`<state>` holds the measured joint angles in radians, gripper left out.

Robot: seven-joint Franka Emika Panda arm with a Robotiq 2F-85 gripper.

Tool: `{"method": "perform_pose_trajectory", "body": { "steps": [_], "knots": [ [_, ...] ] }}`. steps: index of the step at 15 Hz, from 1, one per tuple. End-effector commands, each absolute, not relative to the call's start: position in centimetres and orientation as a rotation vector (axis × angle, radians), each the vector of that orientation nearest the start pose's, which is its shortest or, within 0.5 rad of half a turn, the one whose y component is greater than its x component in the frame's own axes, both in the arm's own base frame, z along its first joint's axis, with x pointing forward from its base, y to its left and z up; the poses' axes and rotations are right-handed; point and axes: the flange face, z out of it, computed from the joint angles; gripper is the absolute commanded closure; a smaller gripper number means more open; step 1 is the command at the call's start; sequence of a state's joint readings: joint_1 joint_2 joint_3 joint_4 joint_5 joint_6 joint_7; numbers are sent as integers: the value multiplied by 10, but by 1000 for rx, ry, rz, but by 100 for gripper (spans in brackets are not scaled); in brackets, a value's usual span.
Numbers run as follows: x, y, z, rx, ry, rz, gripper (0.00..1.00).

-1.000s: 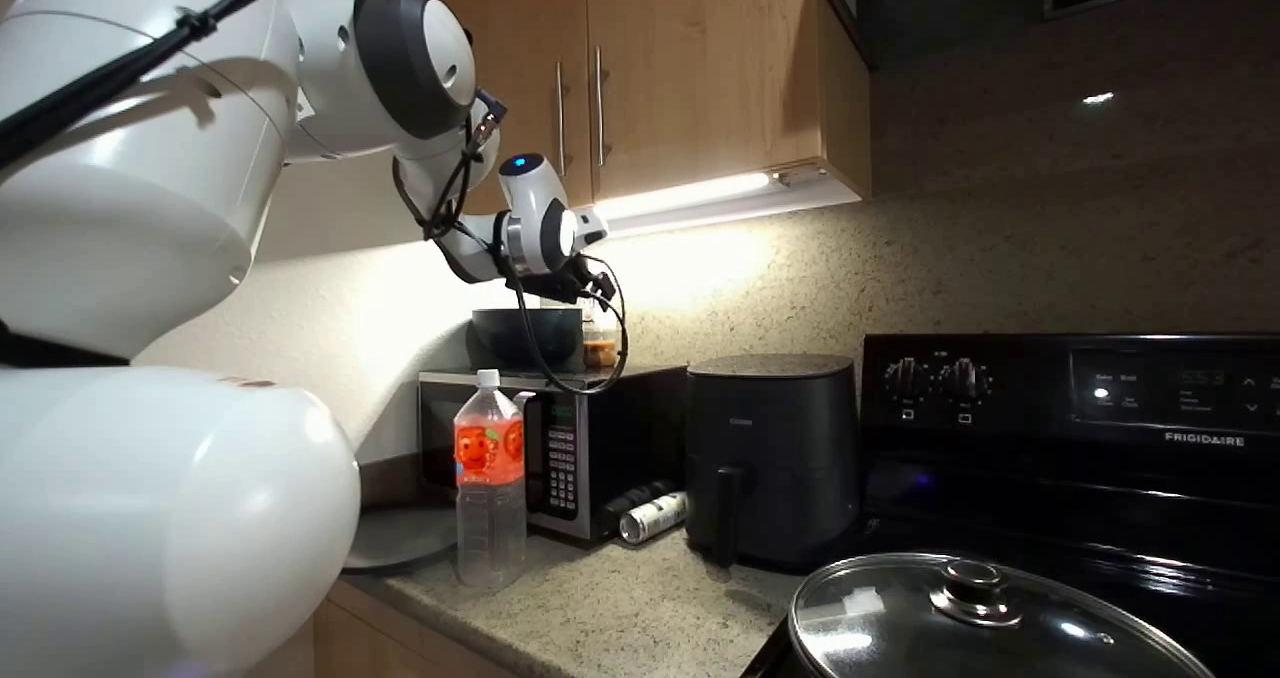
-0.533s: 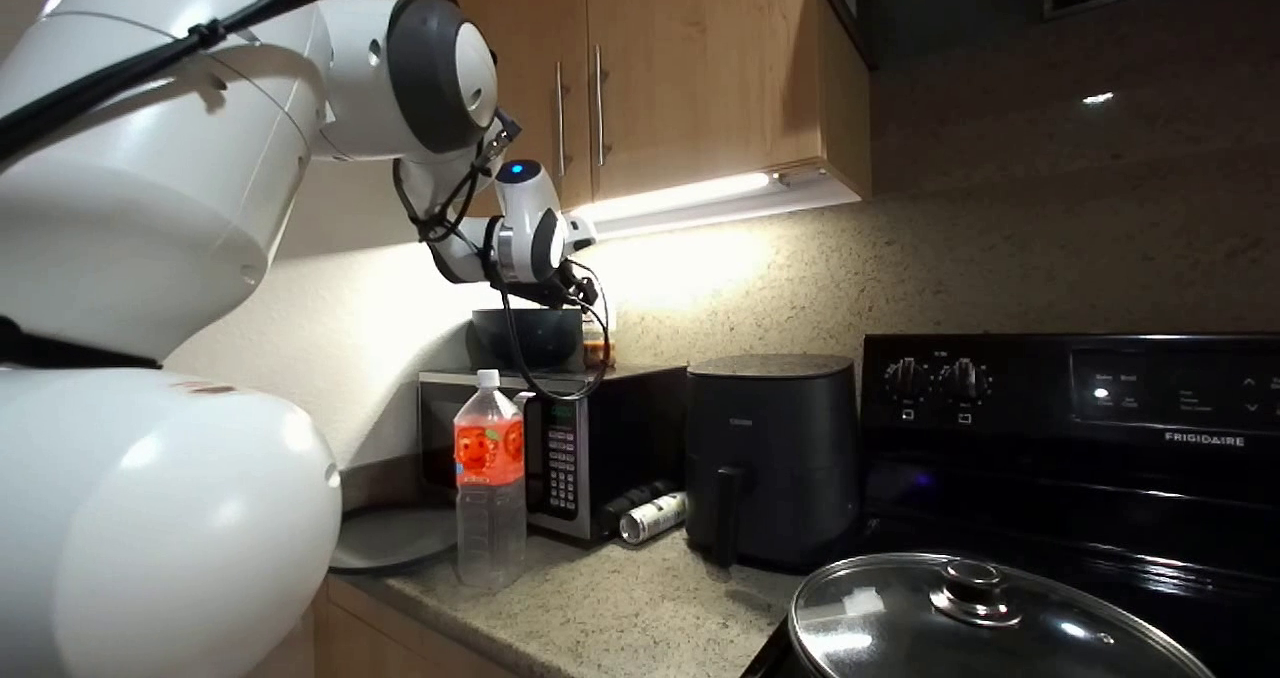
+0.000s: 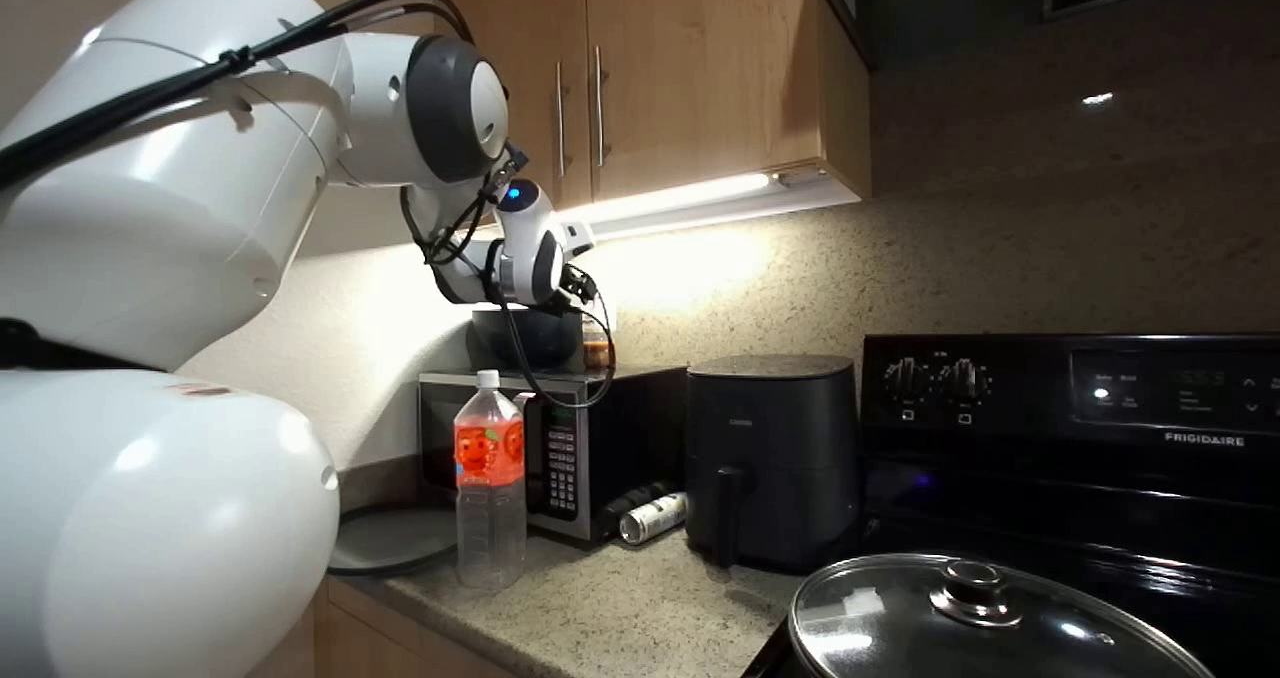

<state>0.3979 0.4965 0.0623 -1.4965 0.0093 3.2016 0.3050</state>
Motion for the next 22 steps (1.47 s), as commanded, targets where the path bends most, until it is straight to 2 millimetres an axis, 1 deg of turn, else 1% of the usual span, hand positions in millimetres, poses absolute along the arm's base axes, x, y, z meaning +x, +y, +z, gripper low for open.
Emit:
{"method": "perform_pose_trajectory", "body": {
  "steps": [1, 2, 4, 10, 16, 21, 22],
  "knots": [
    [670, 297, 542, -2265, -86, -1550, 0],
    [671, 292, 543, -2274, -79, -1570, 0],
    [673, 290, 545, -2277, -79, -1600, 0],
    [674, 313, 534, -2276, -129, -1577, 0],
    [689, 321, 532, -2218, -137, -1653, 0],
    [701, 322, 529, -2210, -139, -1692, 0],
    [703, 322, 529, -2210, -136, -1699, 2]
  ]
}}
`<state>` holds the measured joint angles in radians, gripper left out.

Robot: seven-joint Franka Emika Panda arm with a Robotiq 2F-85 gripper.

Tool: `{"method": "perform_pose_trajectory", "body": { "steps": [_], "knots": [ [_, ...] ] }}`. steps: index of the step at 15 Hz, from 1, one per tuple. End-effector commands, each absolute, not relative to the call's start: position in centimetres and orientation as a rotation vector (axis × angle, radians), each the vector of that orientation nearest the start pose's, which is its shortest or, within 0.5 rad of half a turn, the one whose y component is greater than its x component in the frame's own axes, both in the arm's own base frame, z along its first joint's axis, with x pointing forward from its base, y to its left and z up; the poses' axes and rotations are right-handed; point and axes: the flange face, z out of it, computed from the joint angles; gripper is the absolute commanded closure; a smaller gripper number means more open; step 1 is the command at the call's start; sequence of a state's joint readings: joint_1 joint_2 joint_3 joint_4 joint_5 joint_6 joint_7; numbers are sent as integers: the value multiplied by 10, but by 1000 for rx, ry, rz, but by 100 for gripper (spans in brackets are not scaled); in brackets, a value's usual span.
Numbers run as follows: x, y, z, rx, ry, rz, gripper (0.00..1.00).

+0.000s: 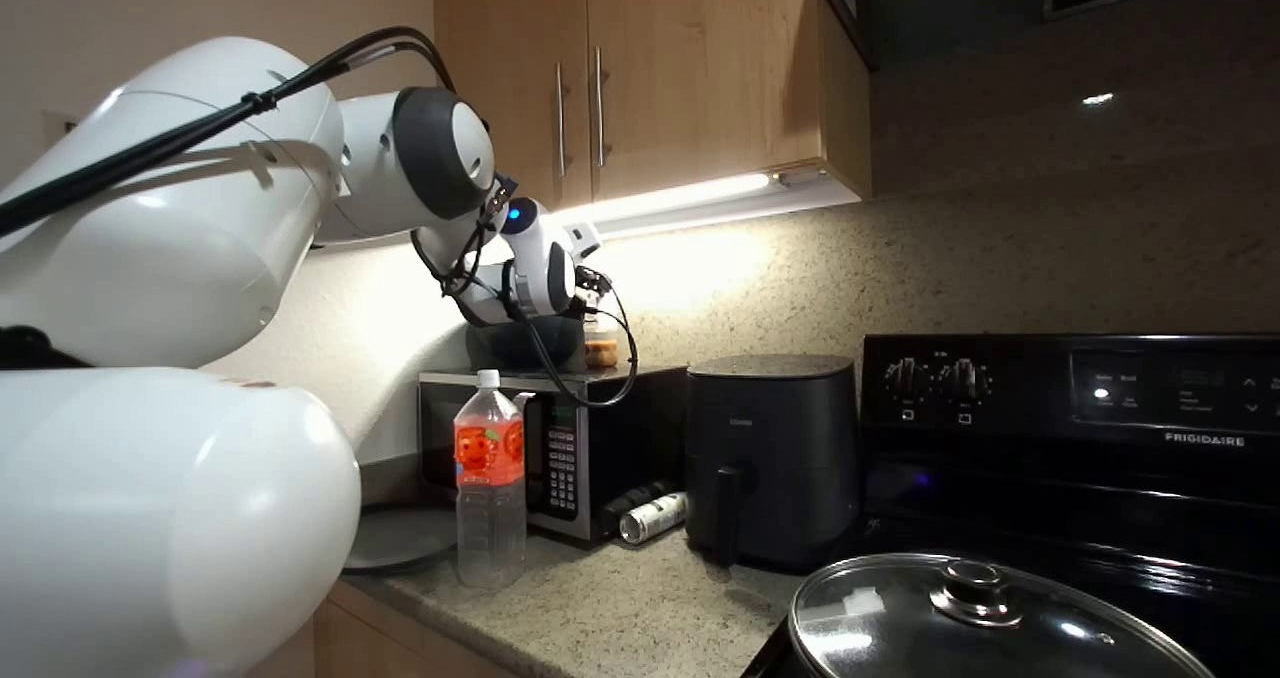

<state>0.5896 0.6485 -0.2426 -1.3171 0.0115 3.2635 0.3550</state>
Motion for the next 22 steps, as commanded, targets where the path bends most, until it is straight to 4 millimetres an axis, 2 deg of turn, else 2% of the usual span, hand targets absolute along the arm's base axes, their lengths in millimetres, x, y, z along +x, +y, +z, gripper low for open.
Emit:
{"method": "perform_pose_trajectory", "body": {
  "steps": [1, 3, 12, 13, 14, 15, 19, 22],
  "knots": [
    [705, 321, 529, -2210, -138, -1703, 26],
    [707, 321, 528, -2212, -143, -1713, 31],
    [711, 315, 530, -2223, -134, -1722, 90],
    [711, 312, 531, -2239, -123, -1721, 46],
    [711, 310, 533, -2249, -124, -1722, 49],
    [708, 309, 536, -2261, -138, -1727, 49],
    [697, 309, 549, -2300, -186, -1740, 24],
    [691, 311, 563, -2267, -221, -1816, 5]
  ]
}}
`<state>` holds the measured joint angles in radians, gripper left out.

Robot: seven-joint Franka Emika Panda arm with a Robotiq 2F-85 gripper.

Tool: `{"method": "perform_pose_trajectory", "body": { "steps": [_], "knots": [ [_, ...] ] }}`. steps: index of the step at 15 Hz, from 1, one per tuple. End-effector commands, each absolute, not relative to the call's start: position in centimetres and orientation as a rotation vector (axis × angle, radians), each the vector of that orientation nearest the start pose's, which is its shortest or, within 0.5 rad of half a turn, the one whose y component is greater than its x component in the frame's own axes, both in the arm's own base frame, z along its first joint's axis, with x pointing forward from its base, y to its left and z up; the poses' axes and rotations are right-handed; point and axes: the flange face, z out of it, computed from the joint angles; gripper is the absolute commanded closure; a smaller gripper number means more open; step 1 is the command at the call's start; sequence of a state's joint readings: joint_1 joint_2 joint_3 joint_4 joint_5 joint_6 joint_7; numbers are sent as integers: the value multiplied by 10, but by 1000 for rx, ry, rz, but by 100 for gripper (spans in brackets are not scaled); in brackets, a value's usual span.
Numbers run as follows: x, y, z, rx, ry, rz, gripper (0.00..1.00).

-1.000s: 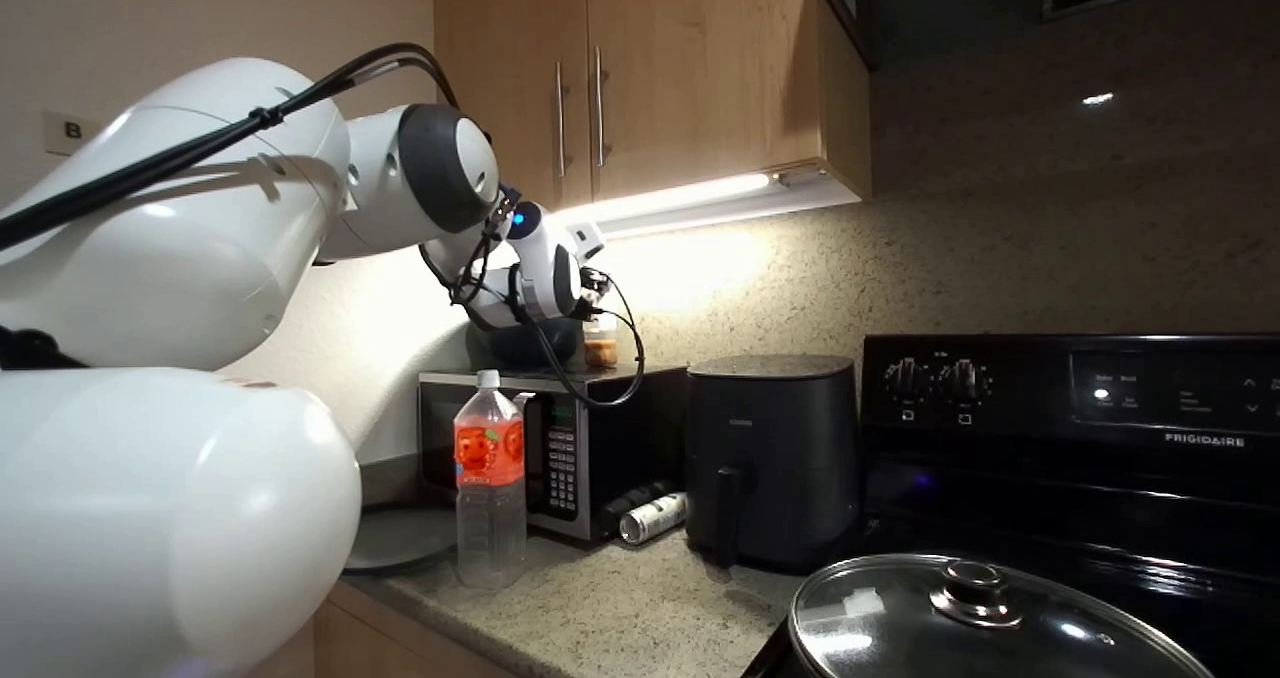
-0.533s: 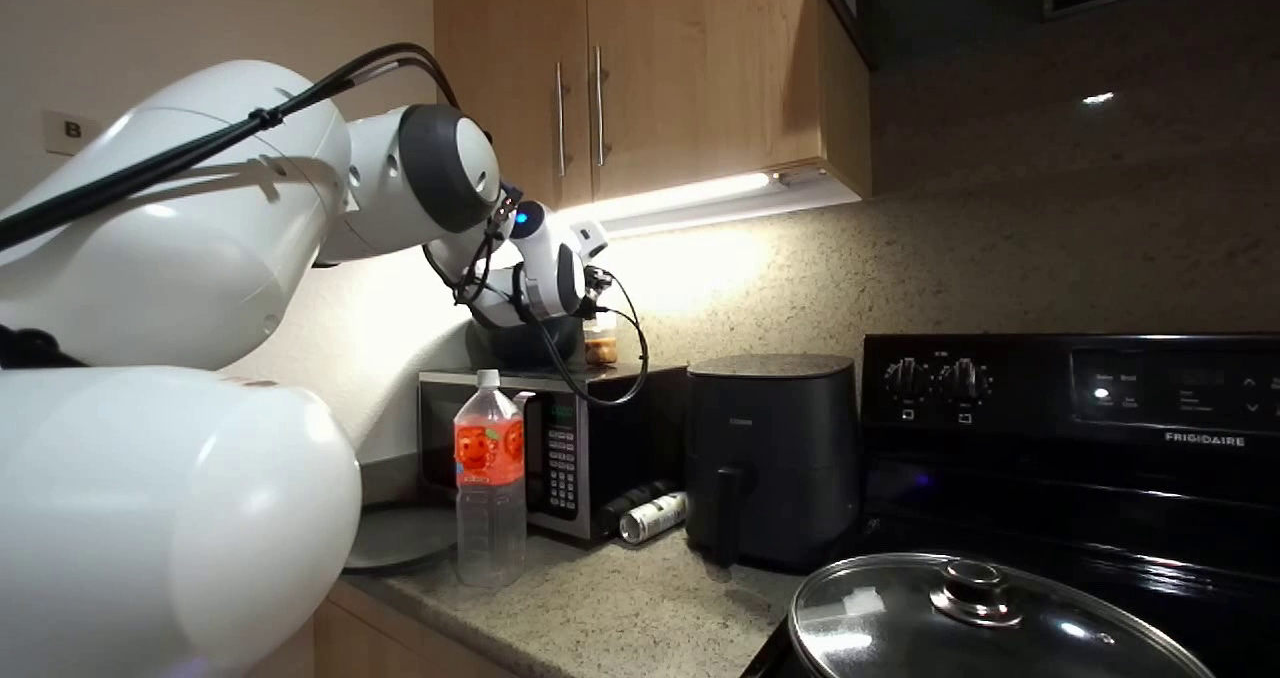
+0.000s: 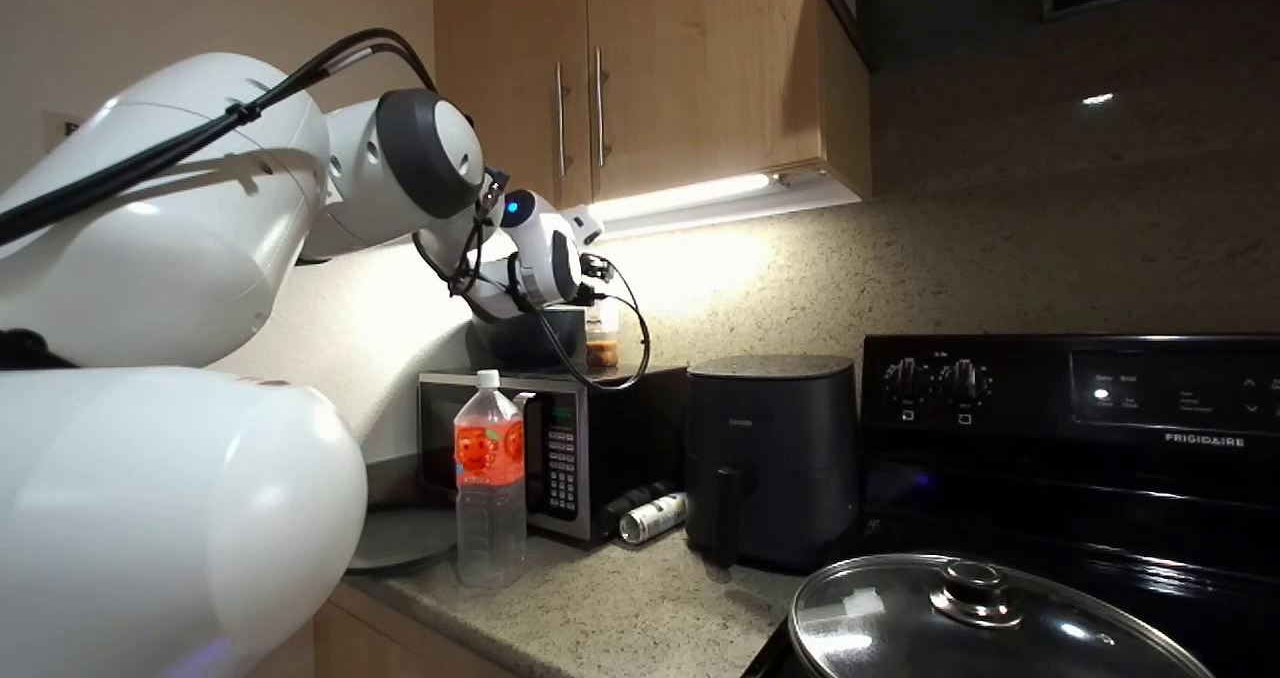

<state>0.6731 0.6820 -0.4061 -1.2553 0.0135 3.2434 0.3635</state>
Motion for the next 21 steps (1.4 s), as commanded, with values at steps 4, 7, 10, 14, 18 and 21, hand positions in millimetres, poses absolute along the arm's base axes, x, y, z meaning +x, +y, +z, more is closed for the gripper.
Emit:
{"method": "perform_pose_trajectory", "body": {
  "steps": [4, 7, 10, 14, 18, 21],
  "knots": [
    [694, 321, 568, -2229, -253, -1896, 0],
    [699, 325, 560, -2260, -235, -1874, 0],
    [704, 327, 548, -2283, -228, -1855, 0],
    [713, 333, 533, -2249, -206, -1867, 0],
    [721, 338, 531, -2214, -159, -1881, 0],
    [725, 340, 529, -2202, -147, -1892, 26]
  ]
}}
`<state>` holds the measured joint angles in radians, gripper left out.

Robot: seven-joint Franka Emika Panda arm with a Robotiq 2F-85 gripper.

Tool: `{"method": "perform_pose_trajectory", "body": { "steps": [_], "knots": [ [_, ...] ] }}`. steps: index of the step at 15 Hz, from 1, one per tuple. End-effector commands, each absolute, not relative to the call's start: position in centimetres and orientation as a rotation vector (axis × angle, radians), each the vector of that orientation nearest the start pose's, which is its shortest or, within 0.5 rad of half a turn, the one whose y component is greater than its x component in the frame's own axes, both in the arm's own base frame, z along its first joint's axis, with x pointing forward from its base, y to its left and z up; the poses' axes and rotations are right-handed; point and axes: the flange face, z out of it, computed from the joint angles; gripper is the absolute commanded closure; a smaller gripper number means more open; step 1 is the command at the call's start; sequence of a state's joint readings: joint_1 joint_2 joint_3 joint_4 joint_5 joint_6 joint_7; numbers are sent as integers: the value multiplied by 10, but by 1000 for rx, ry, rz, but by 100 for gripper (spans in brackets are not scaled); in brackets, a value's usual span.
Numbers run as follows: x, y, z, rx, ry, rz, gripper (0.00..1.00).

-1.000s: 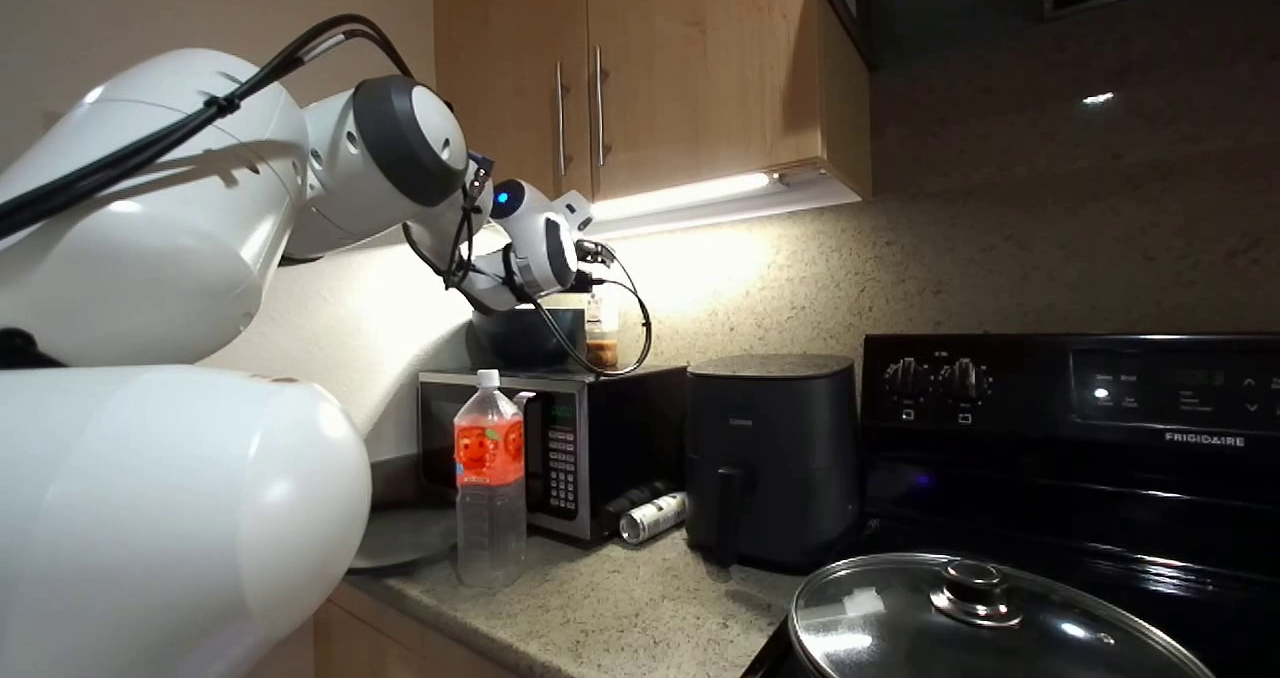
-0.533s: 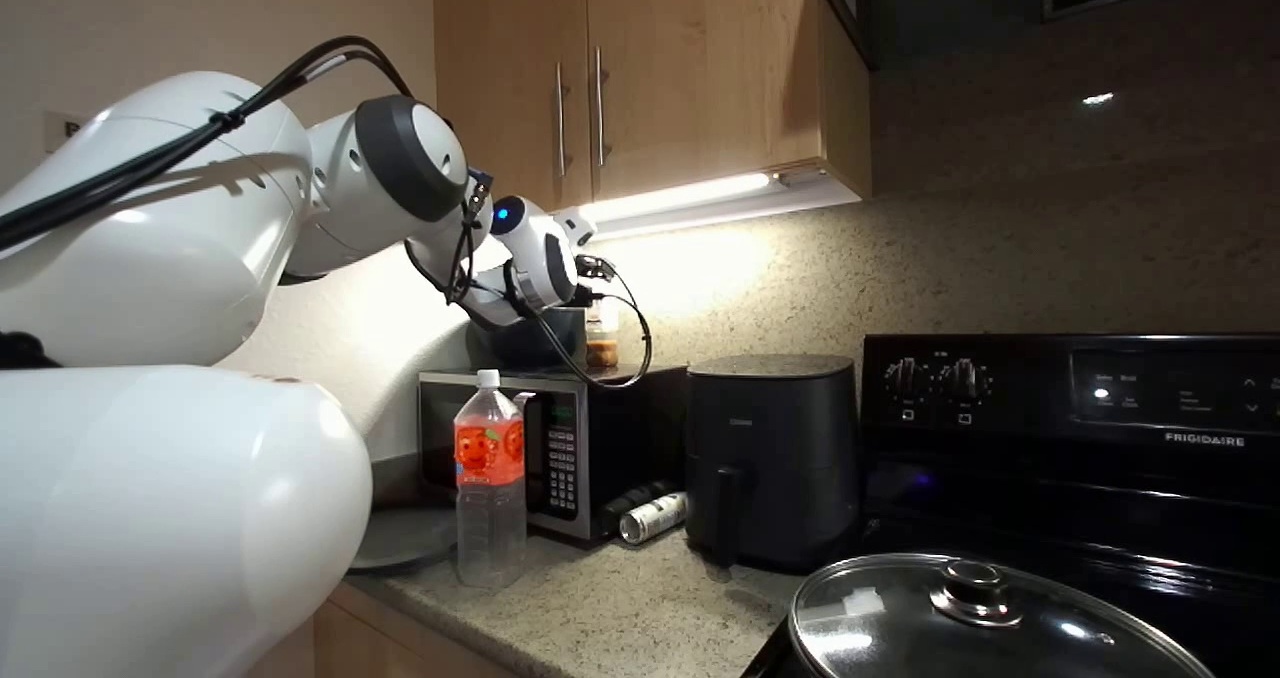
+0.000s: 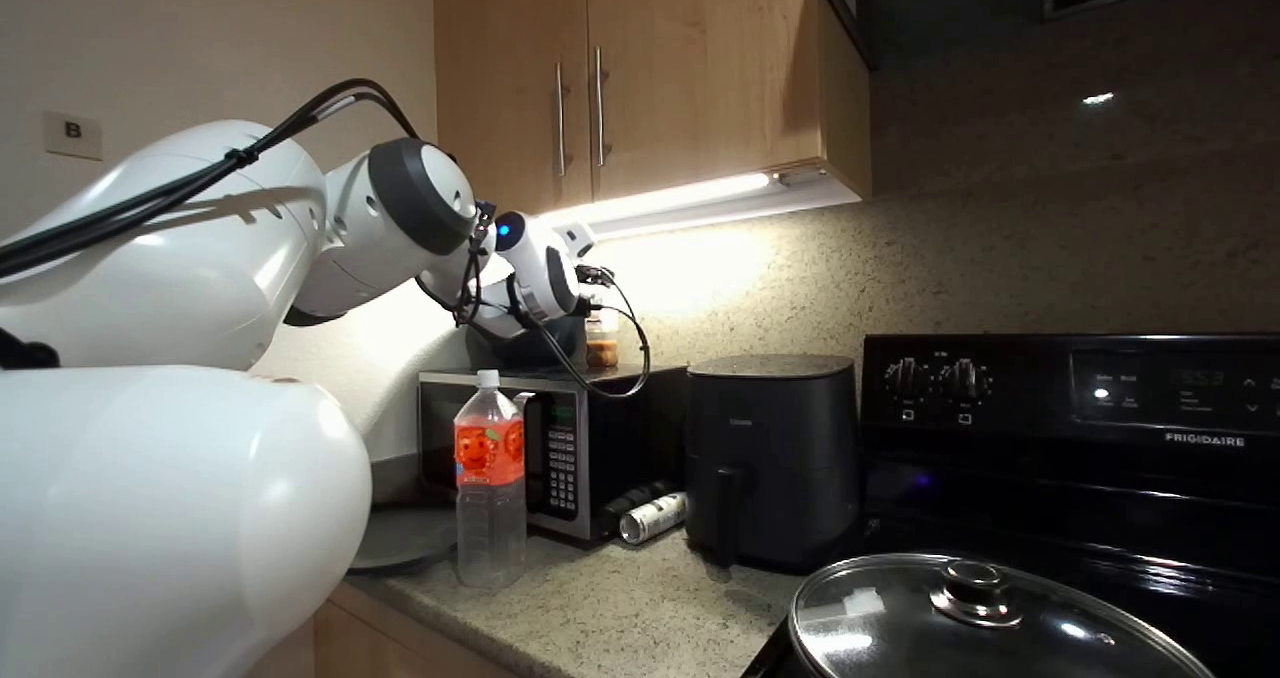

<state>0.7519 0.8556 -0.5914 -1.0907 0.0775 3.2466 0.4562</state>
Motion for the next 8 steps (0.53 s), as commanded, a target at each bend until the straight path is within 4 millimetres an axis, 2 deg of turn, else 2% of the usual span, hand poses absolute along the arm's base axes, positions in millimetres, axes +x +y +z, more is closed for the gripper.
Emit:
{"method": "perform_pose_trajectory", "body": {
  "steps": [1, 8],
  "knots": [
    [726, 340, 529, -2199, -146, -1897, 33],
    [729, 336, 531, -2193, -151, -1902, 79]
  ]
}}
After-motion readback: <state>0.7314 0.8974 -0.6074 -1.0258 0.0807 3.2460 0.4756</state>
